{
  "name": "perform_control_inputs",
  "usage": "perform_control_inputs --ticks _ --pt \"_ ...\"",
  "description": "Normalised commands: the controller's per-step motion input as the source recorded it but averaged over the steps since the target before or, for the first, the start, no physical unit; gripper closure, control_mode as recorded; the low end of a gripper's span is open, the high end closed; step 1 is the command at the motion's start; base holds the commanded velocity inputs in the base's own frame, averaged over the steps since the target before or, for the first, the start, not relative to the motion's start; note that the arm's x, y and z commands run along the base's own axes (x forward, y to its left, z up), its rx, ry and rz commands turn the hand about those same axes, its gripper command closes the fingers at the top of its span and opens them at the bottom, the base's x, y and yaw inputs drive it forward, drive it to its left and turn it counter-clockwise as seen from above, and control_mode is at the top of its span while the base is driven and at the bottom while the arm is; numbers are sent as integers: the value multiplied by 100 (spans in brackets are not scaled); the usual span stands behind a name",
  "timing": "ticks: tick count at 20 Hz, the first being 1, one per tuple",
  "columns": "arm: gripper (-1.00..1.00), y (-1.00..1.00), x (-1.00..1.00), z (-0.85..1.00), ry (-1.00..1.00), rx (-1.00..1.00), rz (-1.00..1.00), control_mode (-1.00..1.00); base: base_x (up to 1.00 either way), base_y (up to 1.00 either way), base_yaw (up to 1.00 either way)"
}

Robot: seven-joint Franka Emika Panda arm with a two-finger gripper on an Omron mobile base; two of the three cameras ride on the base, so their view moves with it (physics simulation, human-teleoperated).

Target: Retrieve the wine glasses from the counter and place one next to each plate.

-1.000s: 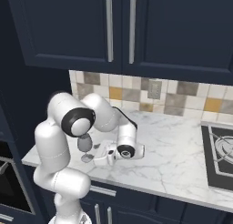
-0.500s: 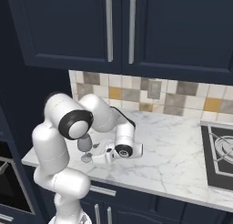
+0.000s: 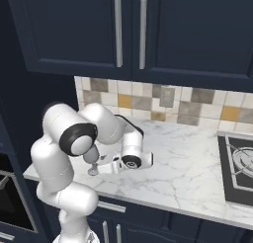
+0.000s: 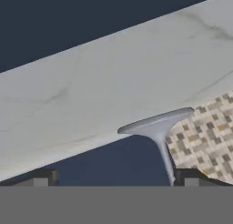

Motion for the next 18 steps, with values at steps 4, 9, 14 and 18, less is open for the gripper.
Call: perform_control_inputs --ticks 4,9,14,18 --pt "-100 4 -30 -19 1 -1 6 -100 0 0 0" --pt "-100 0 -26 -30 1 0 9 -100 0 0 0" --pt "-100 2 -7 -32 1 0 9 -100 0 0 0" --pt "-100 32 0 -32 0 0 1 -100 0 0 0"
